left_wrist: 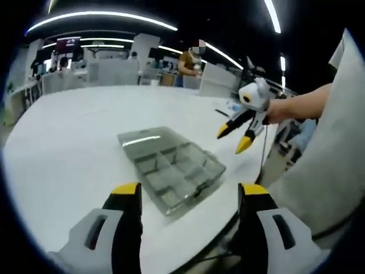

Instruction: Insert the divider into the dual guide fixture by aligning both edges with the guide slots and pushing it downward to the bottom, including one-sided entry, uneven engagement, binding, and posture correction.

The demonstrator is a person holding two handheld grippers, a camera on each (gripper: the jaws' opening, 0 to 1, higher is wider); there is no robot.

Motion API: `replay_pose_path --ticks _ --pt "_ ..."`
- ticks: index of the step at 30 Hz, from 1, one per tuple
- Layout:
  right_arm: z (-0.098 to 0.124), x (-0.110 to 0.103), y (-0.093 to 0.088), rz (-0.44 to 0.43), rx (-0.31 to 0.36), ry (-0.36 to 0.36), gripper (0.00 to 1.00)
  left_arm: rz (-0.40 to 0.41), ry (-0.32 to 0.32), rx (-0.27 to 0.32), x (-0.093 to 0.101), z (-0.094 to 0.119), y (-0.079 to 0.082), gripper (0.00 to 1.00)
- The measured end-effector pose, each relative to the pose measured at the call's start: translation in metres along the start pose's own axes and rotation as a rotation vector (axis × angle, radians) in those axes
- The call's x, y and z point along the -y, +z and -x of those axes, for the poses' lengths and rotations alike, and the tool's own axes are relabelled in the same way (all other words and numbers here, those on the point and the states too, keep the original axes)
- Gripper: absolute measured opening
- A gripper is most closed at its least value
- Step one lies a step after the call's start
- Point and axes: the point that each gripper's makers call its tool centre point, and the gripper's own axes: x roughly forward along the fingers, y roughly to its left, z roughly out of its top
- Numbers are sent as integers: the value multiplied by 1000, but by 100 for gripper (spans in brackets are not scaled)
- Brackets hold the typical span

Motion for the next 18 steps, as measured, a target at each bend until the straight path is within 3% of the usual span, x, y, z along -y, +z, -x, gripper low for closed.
replay_pose_path --ticks 8,18 --pt "7 18 -18 1 -40 -20 49 20 10 8 -2 1 1 71" --pt "35 41 -51 -39 -62 -73 49 17 14 14 -4 -1 1 72"
